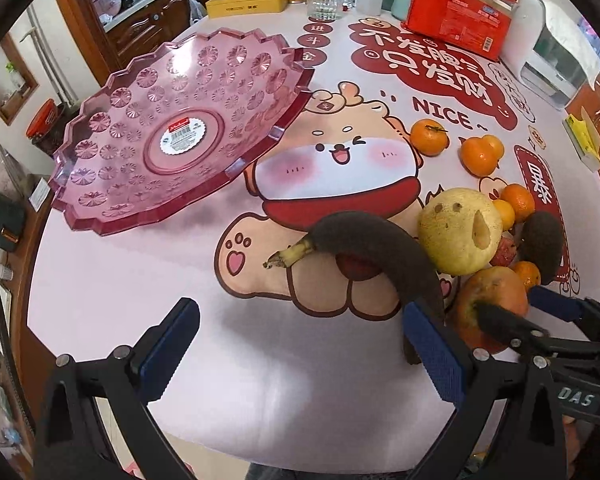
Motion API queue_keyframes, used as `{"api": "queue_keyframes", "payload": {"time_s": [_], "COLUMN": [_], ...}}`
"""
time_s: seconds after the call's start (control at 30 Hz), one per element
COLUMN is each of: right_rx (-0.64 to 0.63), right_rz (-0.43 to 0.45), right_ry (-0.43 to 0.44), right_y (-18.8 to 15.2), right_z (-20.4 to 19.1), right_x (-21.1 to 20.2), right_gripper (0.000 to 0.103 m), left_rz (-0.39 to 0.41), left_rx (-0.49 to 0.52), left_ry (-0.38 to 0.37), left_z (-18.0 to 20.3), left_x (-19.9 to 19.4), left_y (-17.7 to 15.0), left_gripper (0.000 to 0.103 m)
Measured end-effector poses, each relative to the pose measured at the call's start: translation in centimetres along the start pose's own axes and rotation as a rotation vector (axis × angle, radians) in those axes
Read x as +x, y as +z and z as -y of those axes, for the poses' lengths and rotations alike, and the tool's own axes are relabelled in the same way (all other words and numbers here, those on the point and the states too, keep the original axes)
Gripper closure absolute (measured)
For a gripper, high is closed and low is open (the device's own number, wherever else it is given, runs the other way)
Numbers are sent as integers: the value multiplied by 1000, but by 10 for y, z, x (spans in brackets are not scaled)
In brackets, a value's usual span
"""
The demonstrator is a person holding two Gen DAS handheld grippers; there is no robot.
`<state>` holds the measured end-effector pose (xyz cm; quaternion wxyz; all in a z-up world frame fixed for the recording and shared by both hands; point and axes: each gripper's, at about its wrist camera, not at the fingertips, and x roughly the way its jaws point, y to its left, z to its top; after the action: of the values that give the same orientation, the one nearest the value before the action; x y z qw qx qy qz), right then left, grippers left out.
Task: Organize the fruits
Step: 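Grasp the red apple with the right tool while the left tool grasps the dark banana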
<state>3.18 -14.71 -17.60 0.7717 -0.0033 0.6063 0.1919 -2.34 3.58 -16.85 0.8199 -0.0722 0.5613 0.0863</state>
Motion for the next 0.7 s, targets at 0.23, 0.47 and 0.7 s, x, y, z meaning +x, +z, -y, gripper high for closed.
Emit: {"api": "queue_keyframes", "payload": {"time_s": [0.23,0.47,0.7], "right_rx": [30,-8,4], "right_rz": [-33,-27,-27], "right_ry": [73,30,-4], "right_y": [3,-4,-16], "right_z": [-5,-3,17], "right_x": [14,8,-1], "right_gripper": [34,34,34], "left_rz": [-8,-45,-94], "left_rx": [-3,11,70], "left_ry": [-20,-45,-89], "left_z": [-1,7,40], "left_x": [6,17,34], "left_y": [8,11,11], "left_gripper": [3,3,3]}}
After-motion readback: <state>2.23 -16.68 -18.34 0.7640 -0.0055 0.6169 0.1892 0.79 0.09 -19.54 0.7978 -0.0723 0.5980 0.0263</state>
